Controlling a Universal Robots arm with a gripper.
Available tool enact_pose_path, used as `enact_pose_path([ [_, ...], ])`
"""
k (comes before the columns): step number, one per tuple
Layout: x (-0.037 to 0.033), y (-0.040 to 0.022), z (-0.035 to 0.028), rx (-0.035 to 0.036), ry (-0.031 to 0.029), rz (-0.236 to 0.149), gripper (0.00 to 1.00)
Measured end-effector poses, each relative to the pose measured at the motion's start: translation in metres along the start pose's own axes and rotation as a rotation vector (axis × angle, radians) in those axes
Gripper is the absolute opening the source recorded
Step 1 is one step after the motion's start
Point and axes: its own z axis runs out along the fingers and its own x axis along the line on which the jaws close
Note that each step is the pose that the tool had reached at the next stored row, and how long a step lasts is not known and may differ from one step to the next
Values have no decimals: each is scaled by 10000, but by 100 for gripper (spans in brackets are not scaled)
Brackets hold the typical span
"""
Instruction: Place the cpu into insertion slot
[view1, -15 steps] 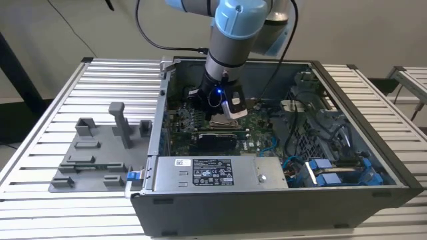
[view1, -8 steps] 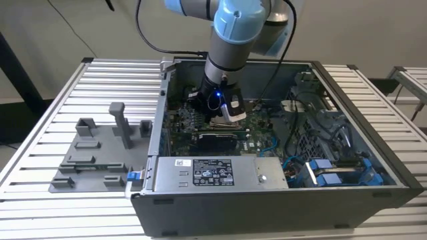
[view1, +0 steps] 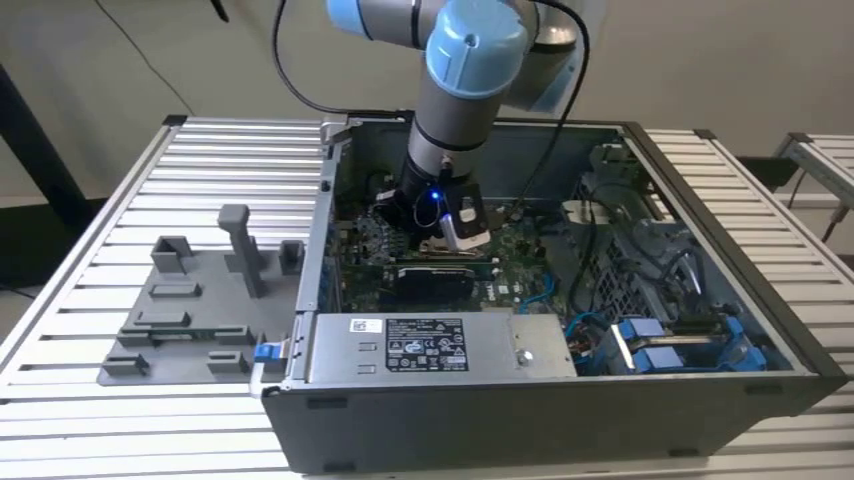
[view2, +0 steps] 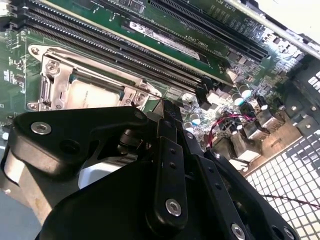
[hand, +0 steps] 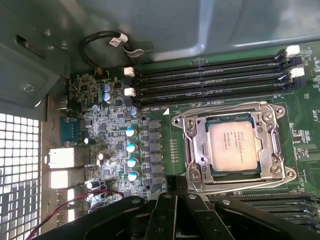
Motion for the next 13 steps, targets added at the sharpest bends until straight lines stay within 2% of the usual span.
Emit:
enact_pose_path([
  [13, -1, 3, 72, -13, -3, 4, 11],
])
